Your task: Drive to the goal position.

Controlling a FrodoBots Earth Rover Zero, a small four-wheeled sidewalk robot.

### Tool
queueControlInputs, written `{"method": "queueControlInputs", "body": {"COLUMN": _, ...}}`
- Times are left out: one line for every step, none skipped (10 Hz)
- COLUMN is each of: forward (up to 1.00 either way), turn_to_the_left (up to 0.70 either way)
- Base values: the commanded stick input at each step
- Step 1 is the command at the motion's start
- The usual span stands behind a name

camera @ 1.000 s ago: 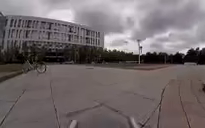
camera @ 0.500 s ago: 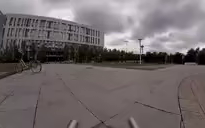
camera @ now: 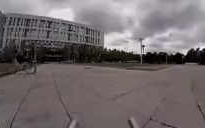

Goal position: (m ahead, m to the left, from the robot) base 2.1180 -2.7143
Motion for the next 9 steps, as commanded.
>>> {"method": "queueControlInputs", "body": {"forward": 1.00, "turn_to_the_left": 0.21}}
{"method": "queueControlInputs", "body": {"forward": 1.00, "turn_to_the_left": 0.05}}
{"method": "queueControlInputs", "body": {"forward": 1.00, "turn_to_the_left": 0.00}}
{"method": "queueControlInputs", "body": {"forward": 1.00, "turn_to_the_left": 0.00}}
{"method": "queueControlInputs", "body": {"forward": 1.00, "turn_to_the_left": 0.00}}
{"method": "queueControlInputs", "body": {"forward": 1.00, "turn_to_the_left": 0.00}}
{"method": "queueControlInputs", "body": {"forward": 1.00, "turn_to_the_left": 0.00}}
{"method": "queueControlInputs", "body": {"forward": 1.00, "turn_to_the_left": 0.00}}
{"method": "queueControlInputs", "body": {"forward": 1.00, "turn_to_the_left": 0.00}}
